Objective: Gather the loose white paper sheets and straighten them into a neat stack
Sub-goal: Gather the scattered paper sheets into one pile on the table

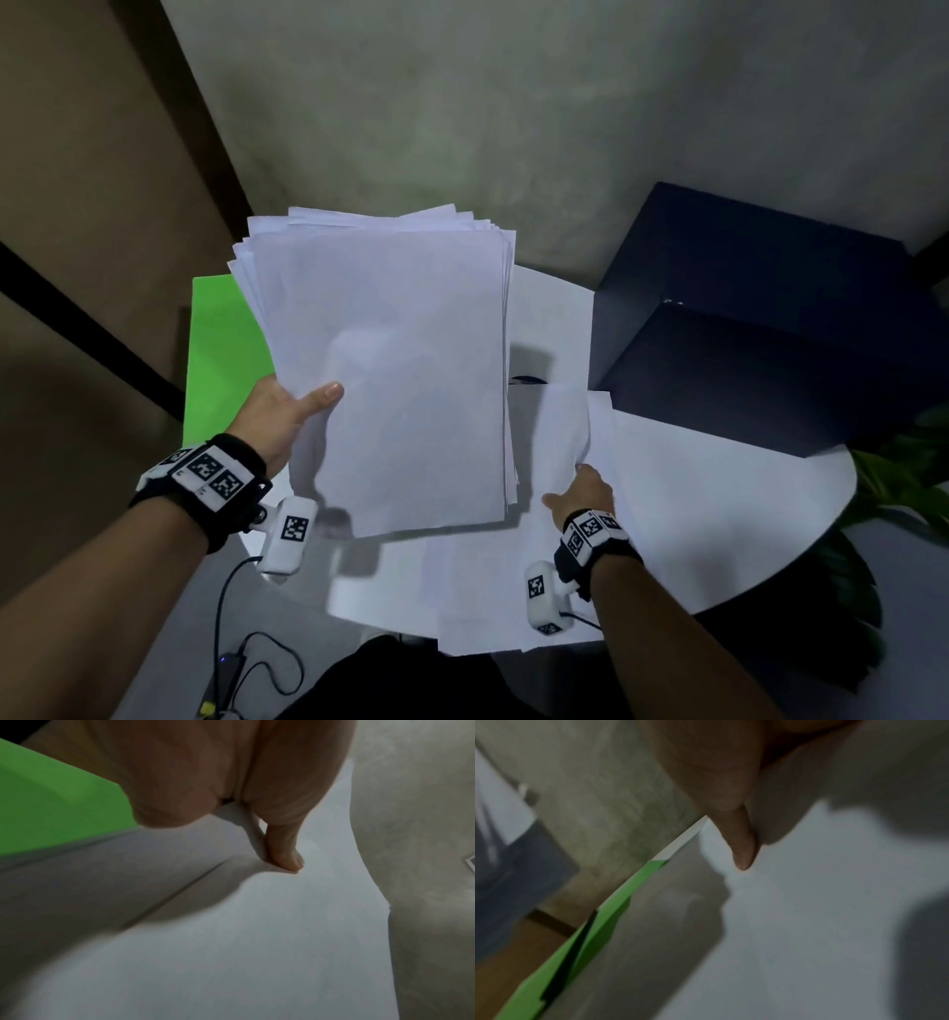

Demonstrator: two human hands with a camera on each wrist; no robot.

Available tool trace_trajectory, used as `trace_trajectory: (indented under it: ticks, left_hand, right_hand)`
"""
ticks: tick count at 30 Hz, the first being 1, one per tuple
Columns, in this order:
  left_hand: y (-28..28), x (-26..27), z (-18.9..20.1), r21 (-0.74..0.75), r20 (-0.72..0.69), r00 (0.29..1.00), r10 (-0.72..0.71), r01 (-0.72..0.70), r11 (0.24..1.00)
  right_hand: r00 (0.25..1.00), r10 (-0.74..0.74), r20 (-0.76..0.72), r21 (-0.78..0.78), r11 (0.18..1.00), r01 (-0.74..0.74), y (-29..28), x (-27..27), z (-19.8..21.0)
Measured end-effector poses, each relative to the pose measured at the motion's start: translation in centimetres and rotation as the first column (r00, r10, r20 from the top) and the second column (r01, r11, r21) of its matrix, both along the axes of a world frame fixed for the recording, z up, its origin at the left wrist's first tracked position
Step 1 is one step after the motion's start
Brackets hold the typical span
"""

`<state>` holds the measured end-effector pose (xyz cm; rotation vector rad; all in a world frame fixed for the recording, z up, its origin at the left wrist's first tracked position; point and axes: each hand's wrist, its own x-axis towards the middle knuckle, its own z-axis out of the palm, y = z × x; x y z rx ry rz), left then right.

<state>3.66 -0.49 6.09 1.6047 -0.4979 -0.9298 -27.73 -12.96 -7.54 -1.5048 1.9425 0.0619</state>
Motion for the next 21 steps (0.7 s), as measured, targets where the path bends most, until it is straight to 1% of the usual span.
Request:
trace_trajectory:
  ticks: [2,4,7,8,9,11,13,15,18,20,21]
  left_hand:
    - [0.4,-0.7,1.1,-0.019,-0.028,0.999,0.019,-0.02,1.0]
    - [0.7,0.1,0.5,-0.052,-0.067,0.998,-0.012,0.008,0.999]
    - [0.9,2.1,-1.4,-0.054,-0.112,0.991,-0.078,0.072,0.996]
    - [1.0,2.6,-2.0,-0.043,-0.102,0.993,-0.064,0.059,0.997]
    - [1.1,2.7,-2.1,-0.057,-0.11,0.992,-0.067,0.061,0.996]
    - [1.0,2.9,-2.9,-0.042,-0.089,0.994,-0.06,0.057,0.998]
    - [0.9,2.4,-2.8,-0.031,-0.097,0.994,-0.059,0.056,0.998]
    - [1.0,2.3,-3.0,-0.017,-0.104,0.994,-0.026,0.025,1.0]
    - [1.0,2.5,-3.7,0.002,-0.104,0.994,-0.027,0.027,1.0]
    - [1.1,2.7,-4.4,0.021,-0.107,0.994,-0.029,0.031,0.999]
    - [1.1,2.9,-5.0,0.029,-0.127,0.992,-0.029,0.033,0.999]
  right_hand:
    - [1.0,-0.016,-0.024,-0.071,0.997,0.014,-0.4,-0.5,0.3]
    - [0.99,0.025,-0.137,-0.107,0.993,-0.04,-1.3,-1.2,0.5]
    - [0.95,0.163,-0.267,-0.004,0.985,-0.17,-2.4,-1.8,0.2]
    - [0.936,0.2,-0.291,0.018,0.979,-0.204,-2.7,-1.9,-0.3]
    - [0.929,0.226,-0.292,0.026,0.973,-0.229,-2.9,-2.0,-0.6]
    - [0.933,0.234,-0.273,0.041,0.972,-0.232,-3.3,-1.9,-0.7]
    - [0.918,0.232,-0.322,0.062,0.973,-0.224,-3.6,-1.7,-0.4]
    - [0.908,0.235,-0.348,0.099,0.972,-0.214,-3.7,-1.5,-0.1]
    - [0.919,0.21,-0.334,0.116,0.977,-0.182,-4.0,-1.6,-0.1]
    - [0.927,0.206,-0.315,0.088,0.978,-0.188,-3.9,-1.7,-0.1]
    - [0.945,0.186,-0.27,0.058,0.983,-0.177,-3.7,-1.7,-0.1]
